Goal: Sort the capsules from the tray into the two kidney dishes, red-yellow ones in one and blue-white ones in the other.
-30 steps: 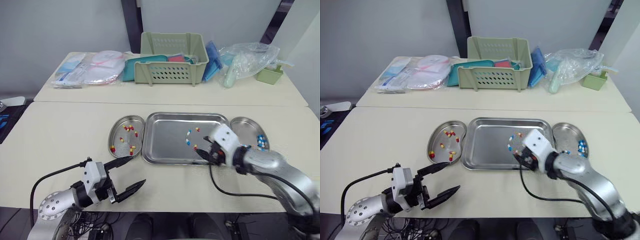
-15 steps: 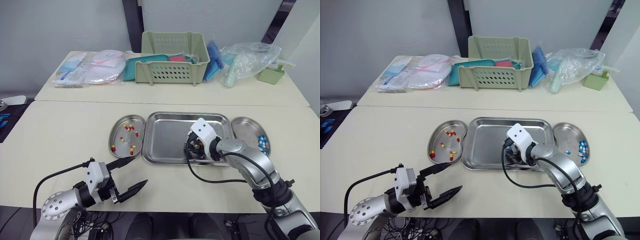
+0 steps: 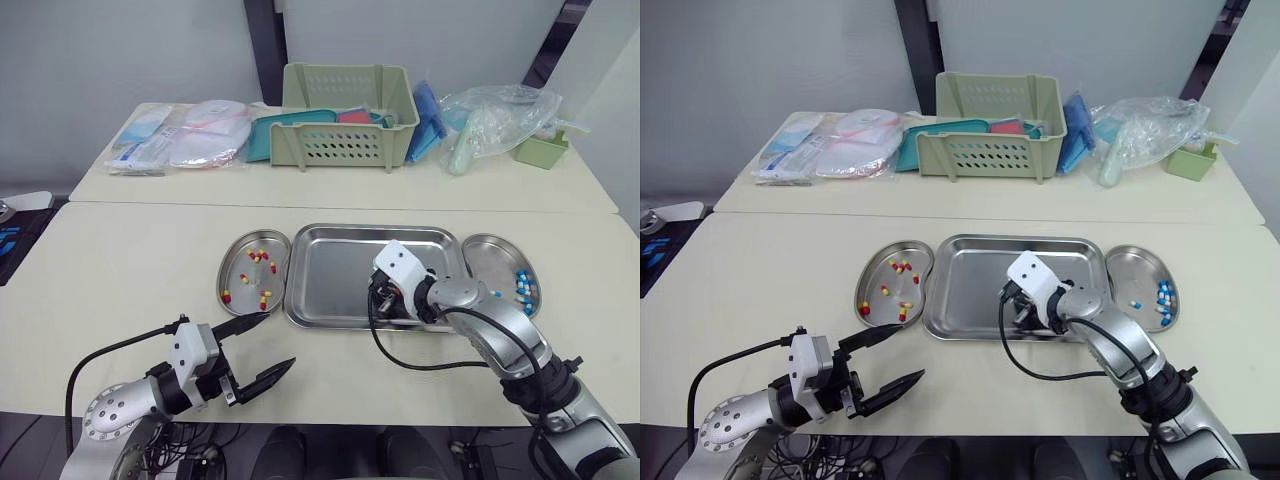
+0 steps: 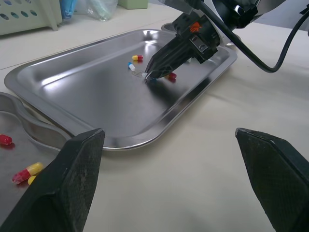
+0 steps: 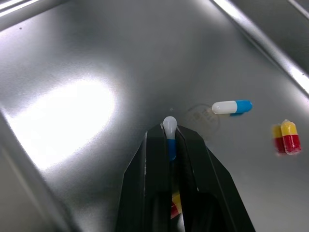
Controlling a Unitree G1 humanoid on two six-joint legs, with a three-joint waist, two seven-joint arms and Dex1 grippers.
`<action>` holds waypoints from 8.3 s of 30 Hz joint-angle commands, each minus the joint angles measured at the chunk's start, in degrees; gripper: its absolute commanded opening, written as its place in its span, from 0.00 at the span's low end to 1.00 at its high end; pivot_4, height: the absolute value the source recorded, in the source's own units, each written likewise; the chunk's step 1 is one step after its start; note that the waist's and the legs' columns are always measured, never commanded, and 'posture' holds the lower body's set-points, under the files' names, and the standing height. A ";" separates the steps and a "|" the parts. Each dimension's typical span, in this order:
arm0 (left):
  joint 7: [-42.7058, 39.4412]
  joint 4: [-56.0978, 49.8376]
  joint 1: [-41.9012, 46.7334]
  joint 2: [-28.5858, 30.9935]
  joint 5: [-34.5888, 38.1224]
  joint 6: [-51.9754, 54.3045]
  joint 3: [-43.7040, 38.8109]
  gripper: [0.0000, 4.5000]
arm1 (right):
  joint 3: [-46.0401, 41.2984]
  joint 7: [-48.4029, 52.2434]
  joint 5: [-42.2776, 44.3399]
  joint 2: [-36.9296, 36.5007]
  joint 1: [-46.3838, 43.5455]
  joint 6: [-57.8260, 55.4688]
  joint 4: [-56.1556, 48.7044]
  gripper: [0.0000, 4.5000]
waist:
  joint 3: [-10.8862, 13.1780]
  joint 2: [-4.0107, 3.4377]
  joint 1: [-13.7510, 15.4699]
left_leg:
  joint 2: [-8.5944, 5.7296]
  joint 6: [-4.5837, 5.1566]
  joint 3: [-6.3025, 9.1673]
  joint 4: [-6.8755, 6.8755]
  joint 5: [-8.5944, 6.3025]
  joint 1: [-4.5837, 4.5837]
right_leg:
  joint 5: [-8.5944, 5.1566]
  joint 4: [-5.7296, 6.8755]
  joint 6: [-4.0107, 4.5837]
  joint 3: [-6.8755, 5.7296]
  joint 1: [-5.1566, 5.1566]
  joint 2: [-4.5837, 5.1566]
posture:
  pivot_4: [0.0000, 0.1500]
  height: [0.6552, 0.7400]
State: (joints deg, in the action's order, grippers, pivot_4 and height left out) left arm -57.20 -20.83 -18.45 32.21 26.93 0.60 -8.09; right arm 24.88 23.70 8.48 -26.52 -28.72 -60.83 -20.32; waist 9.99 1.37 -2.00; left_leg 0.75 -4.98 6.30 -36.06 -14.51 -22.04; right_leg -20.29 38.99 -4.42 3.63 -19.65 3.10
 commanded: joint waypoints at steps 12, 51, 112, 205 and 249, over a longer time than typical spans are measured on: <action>-11.31 0.51 4.19 1.21 6.04 -3.25 2.45 1.00 | -21.27 11.19 9.89 -12.17 12.64 -2.64 -24.78 0.00 | 0.05 -0.06 0.47 | -0.02 0.00 0.08 -0.03 0.00 -0.30 | 0.00 -0.08 0.00 -0.10 -0.09 0.03 | 1.00 1.00; 9.91 -0.74 5.99 1.70 3.31 5.76 -9.71 1.00 | -51.55 21.33 8.28 -21.91 38.49 34.11 -6.90 0.92 | 0.08 -0.10 0.21 | -0.02 0.01 -0.01 -0.03 0.00 -0.16 | 0.00 -0.05 -0.01 -0.04 0.02 0.01 | 1.00 1.00; 1.60 16.68 -8.45 10.34 0.29 2.89 -28.86 1.00 | -59.41 45.02 8.25 -30.96 48.93 58.18 21.11 0.96 | 0.25 0.01 0.12 | 0.01 0.01 -0.14 0.07 -0.01 0.20 | -0.02 -0.15 0.01 0.03 0.33 0.02 | 1.00 1.00; 31.29 18.64 50.74 -25.07 -16.47 46.13 35.78 0.65 | -35.85 28.15 10.57 -13.21 52.21 60.19 -6.14 1.00 | 0.08 0.09 0.43 | -0.08 -0.02 -0.04 -0.15 0.01 0.17 | 0.00 -0.07 -0.03 -0.01 0.41 0.02 | 1.00 1.00; 21.89 -11.65 25.80 5.66 -4.16 49.25 -4.48 0.00 | -17.24 35.39 9.73 -10.04 33.55 62.18 -1.32 1.00 | 0.09 0.08 0.50 | -0.04 -0.02 0.05 -0.12 0.00 0.15 | 0.00 -0.08 -0.03 -0.07 0.38 0.04 | 1.00 1.00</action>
State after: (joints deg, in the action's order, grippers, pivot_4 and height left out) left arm -36.29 -31.03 7.49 37.50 23.57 52.14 -11.19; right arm 8.04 58.87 17.68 -36.89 5.35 0.58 -21.12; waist 10.08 1.45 -1.50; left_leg 0.71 -5.00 6.34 -36.19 -14.50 -21.89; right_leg -20.29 38.91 -4.45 3.57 -19.27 3.13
